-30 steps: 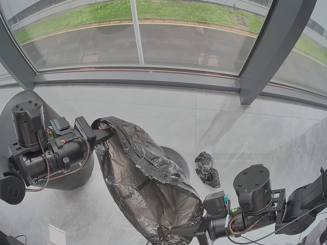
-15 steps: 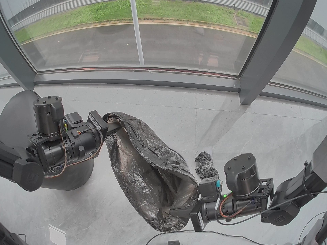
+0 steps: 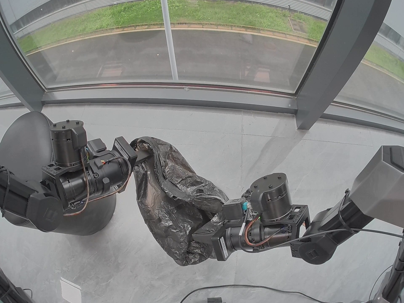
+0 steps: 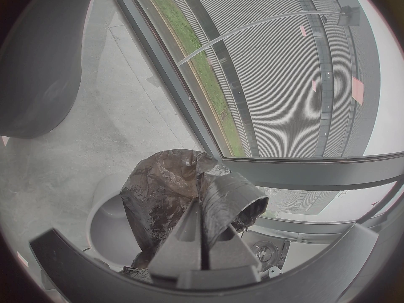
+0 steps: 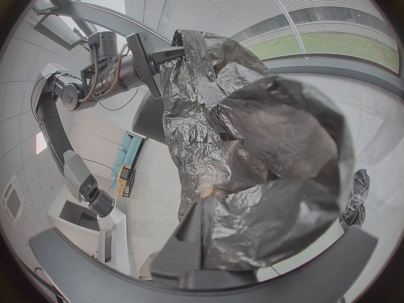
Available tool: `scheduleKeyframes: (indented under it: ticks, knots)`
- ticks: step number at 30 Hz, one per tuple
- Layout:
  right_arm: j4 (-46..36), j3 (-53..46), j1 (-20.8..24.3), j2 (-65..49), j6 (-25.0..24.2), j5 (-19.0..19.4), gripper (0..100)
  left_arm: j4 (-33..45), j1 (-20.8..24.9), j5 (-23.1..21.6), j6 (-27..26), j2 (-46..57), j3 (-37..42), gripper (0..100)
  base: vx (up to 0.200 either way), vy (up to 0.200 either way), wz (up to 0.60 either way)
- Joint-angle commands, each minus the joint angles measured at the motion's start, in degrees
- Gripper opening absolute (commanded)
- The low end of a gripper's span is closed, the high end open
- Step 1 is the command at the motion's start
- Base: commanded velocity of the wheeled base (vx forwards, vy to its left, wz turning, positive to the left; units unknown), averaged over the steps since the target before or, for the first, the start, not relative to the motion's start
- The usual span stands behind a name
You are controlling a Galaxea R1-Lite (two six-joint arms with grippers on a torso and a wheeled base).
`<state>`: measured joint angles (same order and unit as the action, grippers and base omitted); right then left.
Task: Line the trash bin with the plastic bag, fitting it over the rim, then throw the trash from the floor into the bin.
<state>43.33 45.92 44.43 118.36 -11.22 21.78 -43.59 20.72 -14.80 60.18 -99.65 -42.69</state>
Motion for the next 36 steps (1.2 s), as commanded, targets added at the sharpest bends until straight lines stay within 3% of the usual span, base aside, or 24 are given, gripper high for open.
scheduleKeyframes:
  ticks: [1, 31, 36]
  knots:
    - [0.0, 1.8, -0.1, 3.4, 0.3, 0.0, 0, 0.0, -0.1, 0.0, -0.2, -0.7, -0.4, 0, 0.000, 0.000, 0.00]
    - [-0.4, 14.3, -4.4, 11.5, 3.4, -0.8, 0, -3.9, -0.2, 0.0, -1.6, -7.0, -3.7, 0, 0.000, 0.000, 0.00]
    - [0.0, 12.2, -4.4, 11.5, 3.4, -0.8, 0, -3.9, -0.2, 0.0, -1.6, -7.2, -3.5, 0, 0.000, 0.000, 0.00]
